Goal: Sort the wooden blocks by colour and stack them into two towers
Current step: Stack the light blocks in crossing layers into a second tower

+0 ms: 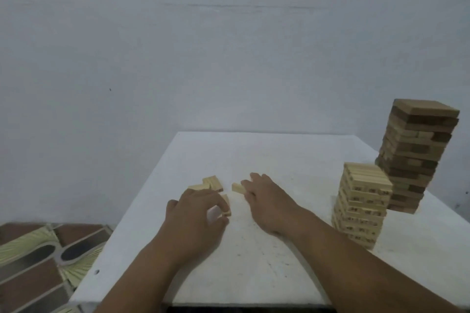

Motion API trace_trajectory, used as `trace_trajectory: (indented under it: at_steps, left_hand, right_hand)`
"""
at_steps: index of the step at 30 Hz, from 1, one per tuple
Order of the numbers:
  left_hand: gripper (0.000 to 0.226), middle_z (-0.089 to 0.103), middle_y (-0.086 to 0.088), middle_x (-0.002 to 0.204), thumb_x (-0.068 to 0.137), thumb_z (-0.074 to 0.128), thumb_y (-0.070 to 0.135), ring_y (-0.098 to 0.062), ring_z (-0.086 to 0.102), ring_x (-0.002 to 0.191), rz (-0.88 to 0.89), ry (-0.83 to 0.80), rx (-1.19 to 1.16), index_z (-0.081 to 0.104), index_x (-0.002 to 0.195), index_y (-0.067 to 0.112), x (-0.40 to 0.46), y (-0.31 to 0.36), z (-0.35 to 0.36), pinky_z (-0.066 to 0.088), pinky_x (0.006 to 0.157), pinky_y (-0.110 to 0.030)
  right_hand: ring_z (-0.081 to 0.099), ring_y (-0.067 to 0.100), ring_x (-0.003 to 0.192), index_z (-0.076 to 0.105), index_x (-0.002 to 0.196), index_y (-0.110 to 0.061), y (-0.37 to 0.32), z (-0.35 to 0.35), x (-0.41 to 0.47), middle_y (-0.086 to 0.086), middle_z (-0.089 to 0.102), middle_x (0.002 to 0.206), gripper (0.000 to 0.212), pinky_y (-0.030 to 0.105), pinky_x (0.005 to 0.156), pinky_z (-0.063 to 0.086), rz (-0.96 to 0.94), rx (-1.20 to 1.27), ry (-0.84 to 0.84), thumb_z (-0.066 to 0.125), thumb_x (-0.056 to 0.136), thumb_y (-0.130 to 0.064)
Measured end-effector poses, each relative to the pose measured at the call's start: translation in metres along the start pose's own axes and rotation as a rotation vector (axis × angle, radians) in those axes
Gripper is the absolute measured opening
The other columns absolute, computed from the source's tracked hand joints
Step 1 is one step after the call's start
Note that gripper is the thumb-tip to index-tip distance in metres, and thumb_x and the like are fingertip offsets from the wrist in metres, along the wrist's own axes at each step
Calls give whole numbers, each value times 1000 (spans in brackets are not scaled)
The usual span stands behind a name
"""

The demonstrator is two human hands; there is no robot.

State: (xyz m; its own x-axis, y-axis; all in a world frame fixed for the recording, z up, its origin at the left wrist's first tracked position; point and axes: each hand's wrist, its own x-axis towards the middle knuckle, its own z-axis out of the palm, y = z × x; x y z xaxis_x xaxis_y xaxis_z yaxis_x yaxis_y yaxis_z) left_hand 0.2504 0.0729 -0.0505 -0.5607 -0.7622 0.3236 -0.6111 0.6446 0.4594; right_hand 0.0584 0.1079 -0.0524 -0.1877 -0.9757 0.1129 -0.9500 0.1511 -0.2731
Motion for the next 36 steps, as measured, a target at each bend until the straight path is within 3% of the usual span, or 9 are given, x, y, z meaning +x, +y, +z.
trace_trajectory:
  at_steps: [6, 9, 11, 14, 19, 24, 26, 29, 36]
  left_hand:
    - [6, 52, 33, 123, 89, 59, 44, 2, 35, 128, 3, -32, -24, 55, 92, 42, 0, -4, 4, 21, 96, -32]
    - [6, 56, 31, 114, 87, 60, 44, 1, 39, 123, 17, -42, -53, 55, 89, 41, -1, 1, 6, 24, 97, -31]
    - [9, 55, 32, 110, 85, 62, 48, 3, 39, 120, 39, -54, -82, 58, 91, 41, -4, 6, 6, 24, 96, -30]
    - [19, 56, 32, 106, 78, 65, 59, 6, 42, 115, 86, -93, -98, 60, 91, 45, -8, 14, 8, 29, 100, -31]
    - [36, 57, 31, 103, 68, 64, 72, 6, 44, 110, 158, -150, -110, 61, 93, 47, -14, 30, 16, 33, 102, -34]
    - [42, 56, 34, 105, 65, 71, 72, 12, 40, 111, 197, -171, -96, 65, 97, 46, -18, 46, 21, 26, 100, -30]
    - [44, 56, 35, 105, 62, 70, 75, 11, 40, 112, 210, -189, -97, 66, 96, 48, -18, 50, 23, 28, 101, -31]
    - [46, 57, 36, 107, 60, 69, 77, 12, 40, 115, 224, -185, -128, 66, 96, 49, -18, 52, 24, 30, 104, -33]
    - [50, 60, 38, 104, 57, 68, 77, 10, 49, 110, 263, -210, -114, 66, 99, 50, -17, 55, 24, 37, 104, -38]
  right_hand:
    - [52, 23, 105, 59, 103, -13, -10, -4, -15, 0, 54, 111, 24, 34, 84, 46, -35, -79, 40, 36, 100, -18]
    - [50, 19, 82, 53, 86, -18, -19, -11, -35, -6, 43, 83, 18, 29, 66, 36, -6, -122, 68, 39, 97, -14]
    - [53, 17, 86, 55, 90, -19, -22, -14, -53, -5, 47, 88, 15, 28, 68, 40, 35, -136, 66, 42, 95, -12]
    - [49, 15, 115, 57, 120, -18, -22, -15, -82, -3, 51, 124, 29, 31, 90, 48, 78, -129, 38, 44, 95, -11]
    - [14, 11, 148, 25, 153, -20, -12, -22, -130, -6, 19, 161, 52, 28, 116, 28, 53, -112, -24, 35, 102, -15]
    - [34, 5, 138, 46, 145, -24, 8, -25, -143, -14, 38, 153, 41, 20, 110, 27, 17, -15, 45, 41, 104, -21]
    - [46, 3, 120, 64, 122, -21, 16, -27, -144, -16, 58, 130, 27, 24, 103, 37, 16, 69, 93, 51, 100, -29]
    - [49, 2, 92, 66, 91, -17, 22, -31, -144, -13, 63, 92, 16, 29, 84, 45, -18, 145, 97, 64, 88, -33]
    - [56, -1, 90, 66, 120, -30, 29, -48, -140, -18, 59, 120, 43, 15, 80, 49, 21, 384, 4, 79, 80, -21]
